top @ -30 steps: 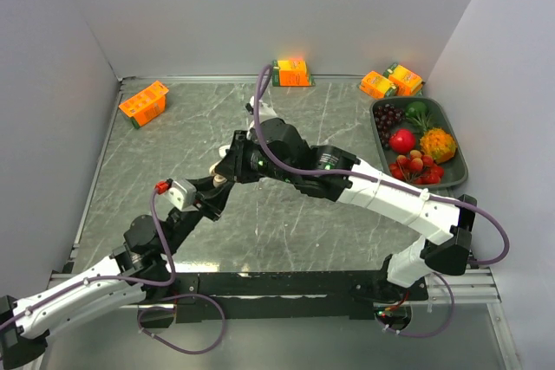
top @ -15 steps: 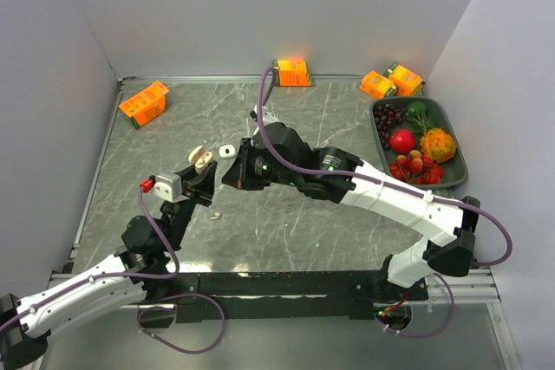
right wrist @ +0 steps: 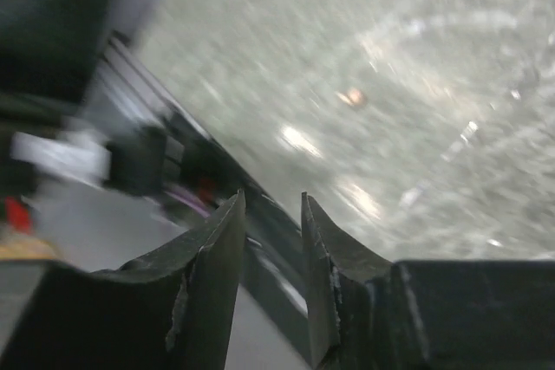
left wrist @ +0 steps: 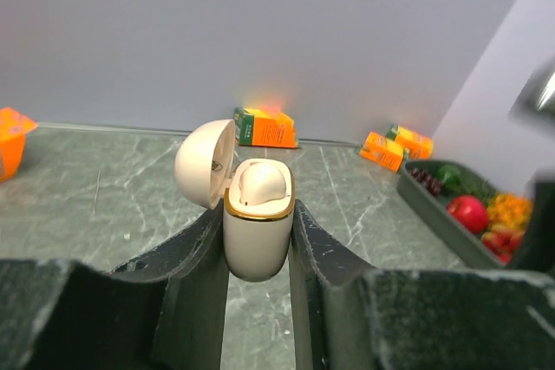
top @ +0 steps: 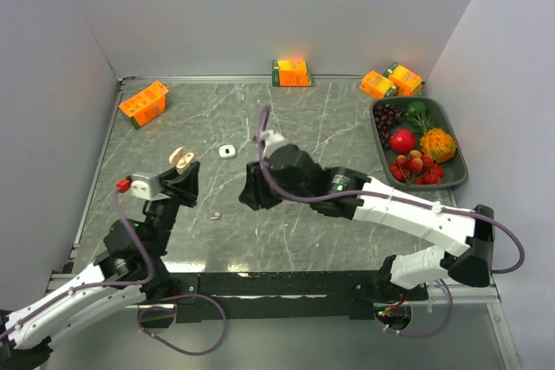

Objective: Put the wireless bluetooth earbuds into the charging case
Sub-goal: Pick up the earbud from the center of the board.

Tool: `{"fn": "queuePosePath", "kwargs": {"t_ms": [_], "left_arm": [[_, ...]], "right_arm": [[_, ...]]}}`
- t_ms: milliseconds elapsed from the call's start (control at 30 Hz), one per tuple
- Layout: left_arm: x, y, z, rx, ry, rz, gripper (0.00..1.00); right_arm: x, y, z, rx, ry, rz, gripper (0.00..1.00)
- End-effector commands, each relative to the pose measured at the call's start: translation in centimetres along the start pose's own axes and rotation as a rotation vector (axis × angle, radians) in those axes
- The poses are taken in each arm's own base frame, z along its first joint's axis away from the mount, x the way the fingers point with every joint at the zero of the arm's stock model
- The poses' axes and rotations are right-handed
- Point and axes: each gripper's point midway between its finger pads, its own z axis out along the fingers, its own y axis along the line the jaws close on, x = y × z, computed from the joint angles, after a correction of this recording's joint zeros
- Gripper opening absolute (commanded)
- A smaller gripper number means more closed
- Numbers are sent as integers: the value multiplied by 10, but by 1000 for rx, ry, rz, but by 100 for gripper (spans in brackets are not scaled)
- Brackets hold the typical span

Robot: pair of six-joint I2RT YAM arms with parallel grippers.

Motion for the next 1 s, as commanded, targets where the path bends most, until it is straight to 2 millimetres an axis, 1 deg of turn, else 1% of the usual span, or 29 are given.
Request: {"fn": "queuePosePath", "kwargs": {"t_ms": [0, 33, 67, 100, 133, 167, 200, 267, 333, 367, 400, 533, 567, 633, 667, 767, 967], "left_arm": [[-8, 32, -18, -140, 33, -88, 1], [-14, 37, -22, -152, 17, -115, 1], [-15, 41, -25, -171, 15, -139, 1], [-9, 45, -28, -184, 40, -123, 1], [-13, 48, -30, -195, 35, -135, 1], [-12, 51, -32, -220, 42, -143, 1], [-8, 55, -34, -237, 63, -128, 1], [-10, 57, -34, -255, 70, -136, 1], [-11, 61, -36, -279, 69, -134, 1], [-11, 62, -36, -282, 69, -135, 1], [-12, 63, -36, -289, 63, -137, 1], [-14, 62, -36, -278, 50, -159, 1], [-13, 61, -36, -275, 53, -158, 1], [-14, 60, -36, -270, 55, -162, 1], [-13, 60, -36, -269, 60, -157, 1], [-13, 60, -38, -265, 63, -162, 1], [-15, 61, -40, -259, 60, -175, 1]], "right_arm": [[42, -15, 43, -55, 68, -170, 42], [48, -17, 50, -58, 86, -181, 43], [59, -16, 61, -75, 120, -200, 44], [62, -17, 67, -75, 140, -213, 45], [65, -20, 73, -53, 163, -208, 47], [67, -24, 86, -25, 190, -195, 48], [68, -26, 91, -8, 202, -157, 49], [70, -30, 105, 17, 213, -93, 49], [65, -34, 115, 45, 196, 28, 50], [70, -38, 123, 61, 203, 65, 51], [70, -42, 128, 88, 202, 135, 51], [83, -54, 149, 156, 230, 253, 55], [87, -57, 157, 175, 240, 269, 58], [89, -60, 164, 194, 245, 267, 61], [89, -60, 171, 195, 249, 261, 62], [92, -64, 183, 210, 264, 265, 63], [93, -70, 199, 235, 258, 270, 59]]}}
